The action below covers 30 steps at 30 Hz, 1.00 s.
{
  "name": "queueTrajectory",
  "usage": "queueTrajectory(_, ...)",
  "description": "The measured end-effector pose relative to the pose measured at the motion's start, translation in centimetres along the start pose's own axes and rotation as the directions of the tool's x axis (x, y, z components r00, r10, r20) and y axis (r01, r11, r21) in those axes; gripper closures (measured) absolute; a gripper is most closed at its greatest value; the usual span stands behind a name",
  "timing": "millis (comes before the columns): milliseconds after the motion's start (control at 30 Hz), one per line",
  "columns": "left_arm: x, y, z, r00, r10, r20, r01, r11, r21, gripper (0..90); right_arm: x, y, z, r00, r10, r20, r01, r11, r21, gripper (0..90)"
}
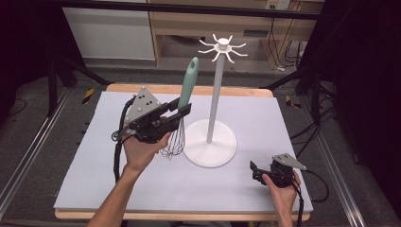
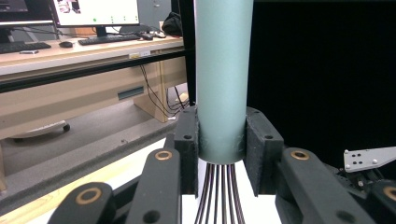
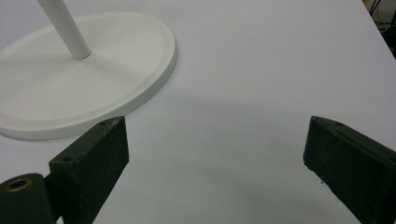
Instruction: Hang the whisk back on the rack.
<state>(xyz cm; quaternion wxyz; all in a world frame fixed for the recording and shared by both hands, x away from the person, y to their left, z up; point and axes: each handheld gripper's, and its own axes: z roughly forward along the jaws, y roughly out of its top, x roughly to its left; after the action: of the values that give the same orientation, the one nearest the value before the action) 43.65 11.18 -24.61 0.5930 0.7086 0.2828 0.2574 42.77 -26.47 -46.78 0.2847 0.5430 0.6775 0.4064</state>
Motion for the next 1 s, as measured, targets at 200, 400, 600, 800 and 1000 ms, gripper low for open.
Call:
queueTrajectory(200,-0.3,0.2,0.8,1.0000,0.001,0.009,-0.001,1.0000,0.007,68.6,-0.1,0.0,0.0,1.0000,0.001,0.001,-0.001,1.000,0.000,7.3)
queueTrajectory(400,-0.6,0.4,1.4,0.9999,0.002,0.013,-0.002,1.0000,0.006,68.6,-0.1,0.0,0.0,1.0000,0.003,0.002,-0.003,1.000,0.001,7.2)
queueTrajectory(600,-0.7,0.8,1.9,1.0000,-0.001,0.010,0.001,1.0000,0.006,68.5,-0.1,0.0,0.0,1.0000,0.004,0.000,-0.004,1.000,0.001,7.3)
queueTrajectory(800,-0.9,0.9,2.4,0.9999,-0.003,0.012,0.003,1.0000,0.008,68.6,-0.1,0.0,0.0,1.0000,0.003,0.002,-0.003,1.000,0.002,7.3)
queueTrajectory(1000,-1.2,1.0,3.0,0.9999,0.000,0.012,0.000,0.9998,0.019,68.5,-0.1,0.0,0.0,1.0000,0.007,0.001,-0.007,1.000,0.002,7.3)
